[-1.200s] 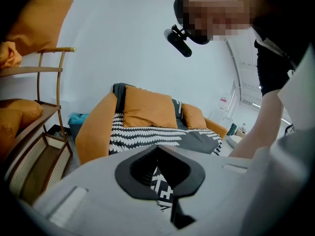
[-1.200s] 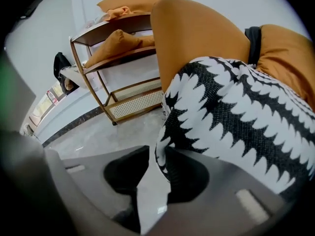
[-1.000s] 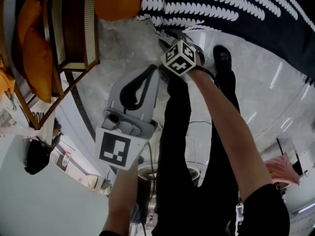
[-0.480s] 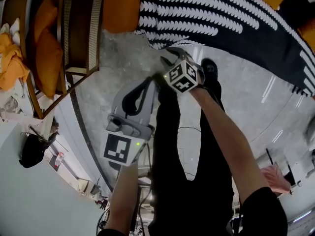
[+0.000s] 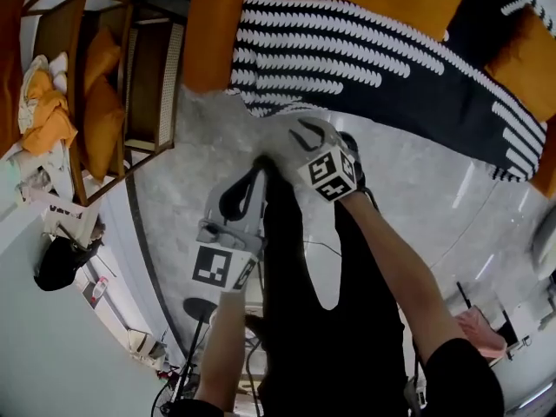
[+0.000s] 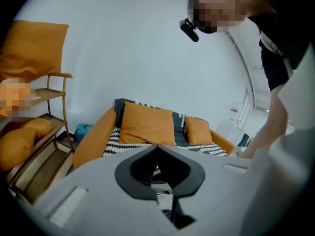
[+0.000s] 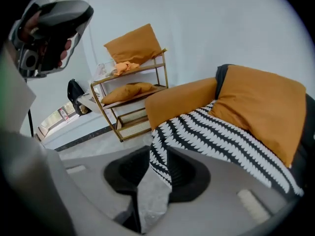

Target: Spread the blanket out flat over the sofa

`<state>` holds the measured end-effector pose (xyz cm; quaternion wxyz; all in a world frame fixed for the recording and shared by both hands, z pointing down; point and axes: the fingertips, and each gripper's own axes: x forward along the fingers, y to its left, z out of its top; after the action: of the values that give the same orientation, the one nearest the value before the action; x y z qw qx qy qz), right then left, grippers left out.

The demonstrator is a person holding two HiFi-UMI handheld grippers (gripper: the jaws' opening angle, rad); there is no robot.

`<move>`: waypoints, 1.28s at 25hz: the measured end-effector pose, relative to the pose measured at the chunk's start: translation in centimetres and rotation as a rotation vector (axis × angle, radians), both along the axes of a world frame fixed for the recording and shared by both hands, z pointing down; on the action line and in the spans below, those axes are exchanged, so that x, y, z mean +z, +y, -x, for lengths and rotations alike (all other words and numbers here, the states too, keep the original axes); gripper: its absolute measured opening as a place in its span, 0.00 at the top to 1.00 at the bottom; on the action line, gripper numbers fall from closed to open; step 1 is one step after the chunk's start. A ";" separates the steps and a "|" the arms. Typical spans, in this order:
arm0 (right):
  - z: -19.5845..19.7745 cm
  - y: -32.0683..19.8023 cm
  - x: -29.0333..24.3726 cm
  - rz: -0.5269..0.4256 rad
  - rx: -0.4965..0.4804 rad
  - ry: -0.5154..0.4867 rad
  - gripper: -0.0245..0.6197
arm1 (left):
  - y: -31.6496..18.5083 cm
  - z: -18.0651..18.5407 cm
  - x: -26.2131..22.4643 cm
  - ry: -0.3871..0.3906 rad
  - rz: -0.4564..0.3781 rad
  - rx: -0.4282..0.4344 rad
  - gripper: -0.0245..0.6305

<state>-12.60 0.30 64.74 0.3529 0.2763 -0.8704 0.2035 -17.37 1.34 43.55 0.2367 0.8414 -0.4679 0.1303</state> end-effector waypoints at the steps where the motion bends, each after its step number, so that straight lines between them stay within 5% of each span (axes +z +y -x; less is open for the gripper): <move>1: -0.9 0.2 -1.1 -0.001 0.007 -0.006 0.80 | 0.1 -0.6 -0.6 0.001 0.005 -0.004 0.95; 16: -13.8 -2.4 -21.5 -0.215 0.057 -0.087 0.96 | -0.5 -10.2 -13.1 -0.009 -0.085 -0.049 0.95; 32: -22.0 -2.0 -40.9 -0.317 0.113 -0.292 0.96 | 0.1 -16.6 -24.7 0.018 -0.222 -0.019 0.95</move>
<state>9.40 -1.71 23.82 0.1632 0.3442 -0.9166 0.1212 -0.75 1.40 18.81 0.1473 0.8592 -0.4852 0.0678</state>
